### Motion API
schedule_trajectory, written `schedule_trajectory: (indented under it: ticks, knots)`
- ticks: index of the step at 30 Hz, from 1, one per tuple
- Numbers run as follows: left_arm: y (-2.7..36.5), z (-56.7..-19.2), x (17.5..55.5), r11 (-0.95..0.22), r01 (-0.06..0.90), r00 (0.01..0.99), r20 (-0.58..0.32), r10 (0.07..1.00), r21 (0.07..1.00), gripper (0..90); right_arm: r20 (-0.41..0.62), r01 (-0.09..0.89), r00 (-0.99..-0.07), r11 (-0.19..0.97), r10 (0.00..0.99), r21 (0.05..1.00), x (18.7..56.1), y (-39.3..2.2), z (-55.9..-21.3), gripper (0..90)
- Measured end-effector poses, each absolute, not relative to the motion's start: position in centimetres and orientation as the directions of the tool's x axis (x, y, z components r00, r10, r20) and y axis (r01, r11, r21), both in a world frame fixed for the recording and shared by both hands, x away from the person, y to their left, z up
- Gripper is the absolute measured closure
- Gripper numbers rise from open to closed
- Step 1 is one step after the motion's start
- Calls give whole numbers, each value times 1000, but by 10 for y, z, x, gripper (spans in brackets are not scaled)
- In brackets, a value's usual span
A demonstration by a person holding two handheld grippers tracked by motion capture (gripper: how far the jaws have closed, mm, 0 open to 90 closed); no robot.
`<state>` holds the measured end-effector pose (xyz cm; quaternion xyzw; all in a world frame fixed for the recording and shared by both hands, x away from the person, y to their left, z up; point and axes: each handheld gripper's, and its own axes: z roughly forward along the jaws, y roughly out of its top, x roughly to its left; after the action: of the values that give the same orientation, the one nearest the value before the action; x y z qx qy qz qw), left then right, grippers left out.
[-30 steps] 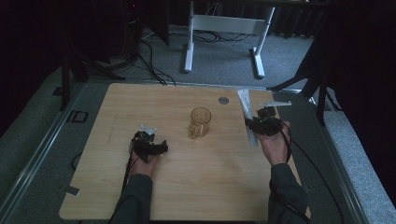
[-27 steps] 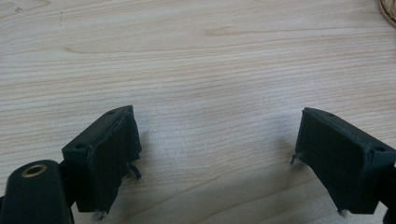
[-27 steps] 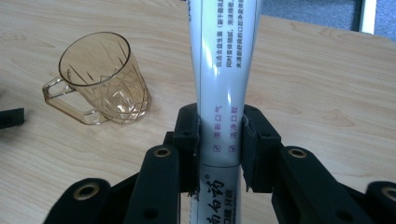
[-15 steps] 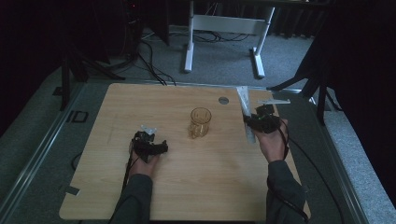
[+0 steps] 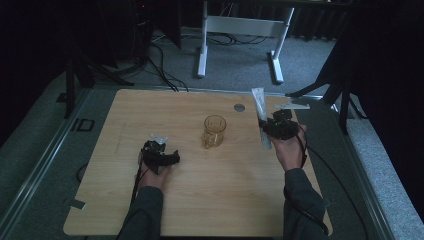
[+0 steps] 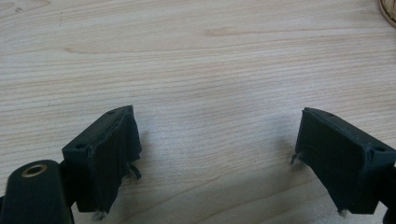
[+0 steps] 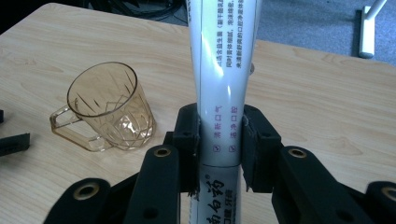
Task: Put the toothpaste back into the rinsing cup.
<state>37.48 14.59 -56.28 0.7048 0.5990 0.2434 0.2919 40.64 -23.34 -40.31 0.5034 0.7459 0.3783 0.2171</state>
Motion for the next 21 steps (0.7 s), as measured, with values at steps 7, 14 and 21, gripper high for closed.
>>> schedule_trajectory:
  ticks: [7, 14, 21]
  knots:
    - [146, -563, 375, -112, 702, 164, -7, 986, 703, 125, 50, 571, -408, 212, 912, 793, 408, -230, -403, 708]
    - [146, -563, 375, -111, 703, 163, -7, 987, 703, 125, 50, 566, -421, 219, 906, 795, 411, -226, -405, 707]
    - [146, -563, 375, -111, 703, 163, -7, 987, 703, 125, 70, 558, -438, 210, 896, 802, 413, -220, -408, 707]
